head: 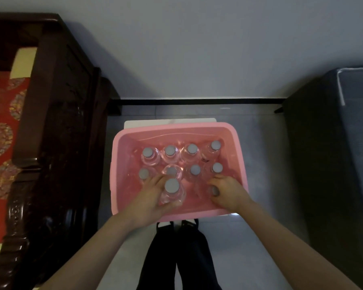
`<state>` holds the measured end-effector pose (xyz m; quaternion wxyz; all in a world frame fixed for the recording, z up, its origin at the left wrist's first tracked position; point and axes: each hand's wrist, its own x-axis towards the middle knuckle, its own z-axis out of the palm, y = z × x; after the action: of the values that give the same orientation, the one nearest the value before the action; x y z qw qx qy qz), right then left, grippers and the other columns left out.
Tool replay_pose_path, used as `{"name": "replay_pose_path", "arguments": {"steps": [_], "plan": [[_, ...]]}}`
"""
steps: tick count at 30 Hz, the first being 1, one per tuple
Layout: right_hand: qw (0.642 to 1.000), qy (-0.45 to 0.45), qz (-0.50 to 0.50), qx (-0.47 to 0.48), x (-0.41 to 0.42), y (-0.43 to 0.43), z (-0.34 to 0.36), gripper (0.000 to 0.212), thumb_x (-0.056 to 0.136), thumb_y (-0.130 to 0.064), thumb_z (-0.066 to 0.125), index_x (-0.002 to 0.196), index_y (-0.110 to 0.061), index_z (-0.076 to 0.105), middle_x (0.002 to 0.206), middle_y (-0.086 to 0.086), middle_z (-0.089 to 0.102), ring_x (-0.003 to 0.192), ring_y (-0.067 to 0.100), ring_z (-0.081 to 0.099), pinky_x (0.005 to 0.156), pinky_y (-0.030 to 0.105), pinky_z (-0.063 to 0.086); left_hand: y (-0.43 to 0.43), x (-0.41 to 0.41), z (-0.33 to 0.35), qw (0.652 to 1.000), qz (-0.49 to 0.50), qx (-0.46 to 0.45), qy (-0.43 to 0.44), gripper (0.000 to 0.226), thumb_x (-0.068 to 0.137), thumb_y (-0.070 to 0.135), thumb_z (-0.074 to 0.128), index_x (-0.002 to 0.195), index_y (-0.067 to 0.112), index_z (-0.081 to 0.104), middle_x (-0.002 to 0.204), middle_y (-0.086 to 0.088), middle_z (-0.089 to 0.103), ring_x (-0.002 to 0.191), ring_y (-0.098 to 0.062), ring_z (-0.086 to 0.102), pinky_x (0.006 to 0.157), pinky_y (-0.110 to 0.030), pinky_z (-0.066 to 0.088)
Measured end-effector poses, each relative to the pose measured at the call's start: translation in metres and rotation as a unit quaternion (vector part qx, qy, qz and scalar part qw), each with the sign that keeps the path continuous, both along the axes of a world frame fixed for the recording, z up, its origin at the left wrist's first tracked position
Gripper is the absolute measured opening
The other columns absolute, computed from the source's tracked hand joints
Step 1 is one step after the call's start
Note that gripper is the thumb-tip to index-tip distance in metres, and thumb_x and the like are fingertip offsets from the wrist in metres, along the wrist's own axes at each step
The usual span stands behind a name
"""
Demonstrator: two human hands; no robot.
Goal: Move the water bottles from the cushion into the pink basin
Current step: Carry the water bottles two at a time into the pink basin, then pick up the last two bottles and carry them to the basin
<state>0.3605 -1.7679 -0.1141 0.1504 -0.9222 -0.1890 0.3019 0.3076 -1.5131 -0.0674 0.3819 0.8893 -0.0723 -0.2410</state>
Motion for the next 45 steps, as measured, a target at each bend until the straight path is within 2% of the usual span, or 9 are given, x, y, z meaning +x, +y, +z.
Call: {"name": "replay_pose_path", "arguments": {"steps": [4, 12, 16, 20, 24, 32, 37, 41, 45], "plan": [[1.0, -0.015, -0.002, -0.007, -0.002, 0.002, -0.002, 0.008, 0.074, -0.005, 0.057, 0.076, -0.01, 0.063, 0.088, 0.008, 0.059, 0.079, 0.033, 0.059, 0.06, 0.031, 0.035, -0.001, -0.009, -0.006, 1.0, -0.001, 0.014, -0.008, 0.064, 0.084, 0.046, 0.065, 0.139, 0.02, 0.044, 0.129, 0.013, 0.041, 0.126, -0.012, 0.033, 0.11, -0.027, 0.024], [0.999, -0.026, -0.027, 0.006, -0.007, 0.012, -0.005, 0.014, 0.077, -0.003, 0.054, 0.086, -0.001, 0.063, 0.103, 0.013, 0.058, 0.088, 0.034, 0.058, 0.073, 0.042, 0.048, -0.013, -0.013, -0.015, 0.994, 0.089, -0.027, -0.058, 0.03, 0.067, 0.005, 0.079, 0.093, 0.016, 0.07, 0.091, 0.023, 0.048, 0.087, 0.008, 0.052, 0.077, -0.004, 0.035], [0.999, -0.019, -0.037, 0.006, -0.005, 0.011, -0.002, 0.024, 0.074, -0.005, 0.058, 0.096, -0.009, 0.066, 0.106, 0.008, 0.058, 0.089, 0.032, 0.06, 0.067, 0.038, 0.049, -0.014, -0.002, -0.021, 0.997, 0.066, 0.014, -0.033, 0.028, 0.069, 0.011, 0.077, 0.097, 0.016, 0.072, 0.095, 0.009, 0.056, 0.085, -0.01, 0.056, 0.072, -0.018, 0.039], [0.999, -0.01, -0.036, -0.012, 0.0, 0.012, 0.002, 0.027, 0.072, -0.011, 0.064, 0.098, -0.017, 0.067, 0.1, 0.007, 0.063, 0.086, 0.033, 0.062, 0.062, 0.032, 0.042, -0.019, 0.008, -0.027, 0.999, 0.044, 0.014, -0.012, 0.033, 0.068, 0.002, 0.072, 0.1, 0.008, 0.072, 0.094, 0.007, 0.055, 0.087, -0.013, 0.056, 0.073, -0.011, 0.038], [0.999, 0.006, -0.039, -0.026, 0.003, 0.007, 0.004, 0.023, 0.065, -0.014, 0.07, 0.086, -0.016, 0.064, 0.088, 0.007, 0.065, 0.08, 0.03, 0.061, 0.061, 0.029, 0.04, -0.034, 0.015, -0.037, 0.999, -0.005, 0.032, 0.003, 0.038, 0.073, 0.002, 0.068, 0.11, 0.011, 0.07, 0.102, -0.002, 0.06, 0.093, -0.019, 0.059, 0.081, -0.033, 0.048], [0.998, 0.02, -0.054, -0.015, -0.004, 0.003, -0.001, 0.024, 0.068, -0.013, 0.069, 0.09, -0.01, 0.06, 0.101, 0.009, 0.061, 0.085, 0.034, 0.061, 0.07, 0.037, 0.05, -0.054, 0.024, -0.066, 0.995, -0.06, 0.081, 0.016, 0.038, 0.075, 0.001, 0.065, 0.113, 0.007, 0.065, 0.111, -0.007, 0.056, 0.1, -0.022, 0.055, 0.07, -0.015, 0.026], [0.999, 0.024, -0.024, -0.031, -0.006, 0.0, -0.002, 0.042, 0.074, -0.012, 0.061, 0.116, -0.013, 0.056, 0.123, 0.006, 0.055, 0.1, 0.036, 0.06, 0.075, 0.039, 0.052, -0.055, 0.027, -0.063, 0.99, -0.083, 0.11, 0.025, 0.033, 0.081, 0.014, 0.066, 0.114, 0.01, 0.063, 0.116, -0.004, 0.055, 0.104, -0.024, 0.056, 0.077, -0.023, 0.038], [0.997, -0.056, -0.048, -0.001, 0.006, -0.003, 0.023, 0.049, 0.08, -0.021, 0.059, 0.129, -0.02, 0.052, 0.126, 0.001, 0.054, 0.113, 0.027, 0.054, 0.073, 0.03, 0.044, -0.047, 0.048, -0.023, 0.975, -0.159, 0.151, 0.036, 0.027, 0.086, 0.03, 0.061, 0.11, 0.017, 0.06, 0.109, -0.003, 0.059, 0.106, -0.026, 0.057, 0.083, -0.039, 0.049], [0.974, -0.196, -0.101, 0.049, 0.025, 0.001, 0.068, 0.048, 0.085, -0.039, 0.057, 0.126, -0.014, 0.057, 0.124, 0.007, 0.057, 0.117, 0.029, 0.049, 0.089, 0.041, 0.045, -0.02, 0.071, 0.038, 0.982, -0.065, 0.133, -0.113, 0.04, 0.088, 0.026, 0.06, 0.127, 0.019, 0.056, 0.123, -0.006, 0.058, 0.114, -0.025, 0.052, 0.094, -0.044, 0.045]]}}
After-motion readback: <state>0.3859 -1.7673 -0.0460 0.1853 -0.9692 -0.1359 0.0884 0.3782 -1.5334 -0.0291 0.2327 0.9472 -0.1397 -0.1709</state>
